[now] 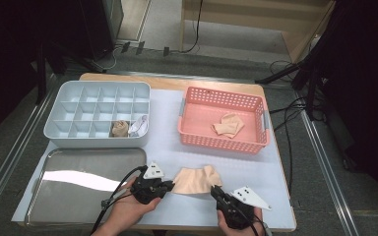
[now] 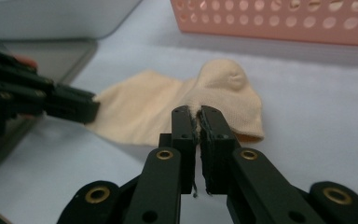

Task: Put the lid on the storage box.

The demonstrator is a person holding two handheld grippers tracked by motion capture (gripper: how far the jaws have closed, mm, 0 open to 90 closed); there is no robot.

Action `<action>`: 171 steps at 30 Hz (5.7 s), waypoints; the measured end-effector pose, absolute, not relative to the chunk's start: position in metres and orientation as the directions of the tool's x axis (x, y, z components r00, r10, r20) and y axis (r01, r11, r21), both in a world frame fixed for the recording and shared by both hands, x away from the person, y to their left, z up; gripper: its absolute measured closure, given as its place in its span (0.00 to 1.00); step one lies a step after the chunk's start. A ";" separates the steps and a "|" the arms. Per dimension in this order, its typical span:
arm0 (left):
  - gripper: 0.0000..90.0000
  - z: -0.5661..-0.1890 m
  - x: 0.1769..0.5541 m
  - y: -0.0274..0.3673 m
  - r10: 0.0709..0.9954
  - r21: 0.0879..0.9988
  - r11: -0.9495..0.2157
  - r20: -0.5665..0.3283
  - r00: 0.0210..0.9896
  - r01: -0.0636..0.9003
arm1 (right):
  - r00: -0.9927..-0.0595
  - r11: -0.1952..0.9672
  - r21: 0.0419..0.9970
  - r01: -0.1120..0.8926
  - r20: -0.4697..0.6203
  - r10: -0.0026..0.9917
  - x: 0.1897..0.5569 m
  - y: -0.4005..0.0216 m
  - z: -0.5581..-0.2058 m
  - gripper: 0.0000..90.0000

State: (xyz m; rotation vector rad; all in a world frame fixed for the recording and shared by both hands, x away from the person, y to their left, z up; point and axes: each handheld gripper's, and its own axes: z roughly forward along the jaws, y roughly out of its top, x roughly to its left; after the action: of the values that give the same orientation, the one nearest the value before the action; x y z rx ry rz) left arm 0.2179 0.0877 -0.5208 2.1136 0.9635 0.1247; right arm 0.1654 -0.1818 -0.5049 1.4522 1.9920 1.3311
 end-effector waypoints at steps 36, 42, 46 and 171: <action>0.85 -0.516 0.245 0.108 0.627 0.613 -0.370 -0.390 0.675 0.698 | -0.329 -0.015 0.757 0.653 0.301 0.895 0.227 -0.154 -0.480 0.92; 0.75 -0.516 0.254 0.123 0.745 0.660 -0.260 -0.327 0.581 0.705 | -0.380 -0.004 0.769 0.639 0.320 0.868 0.282 -0.145 -0.502 0.72; 0.72 -0.516 0.255 0.129 0.779 0.674 -0.225 -0.309 0.545 0.704 | -0.360 -0.040 0.787 0.615 0.326 0.874 0.284 -0.157 -0.501 0.66; 0.29 -0.513 0.252 0.148 0.828 0.796 -0.123 -0.247 0.503 0.593 | -0.283 0.079 0.812 0.578 0.109 0.953 0.383 -0.206 -0.427 0.44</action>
State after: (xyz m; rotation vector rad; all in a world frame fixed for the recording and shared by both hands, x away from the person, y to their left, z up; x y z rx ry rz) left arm 0.2516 0.1479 -0.5128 1.8213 1.1872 0.3191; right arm 0.3826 -0.2060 -0.4272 1.5089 1.9075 1.0899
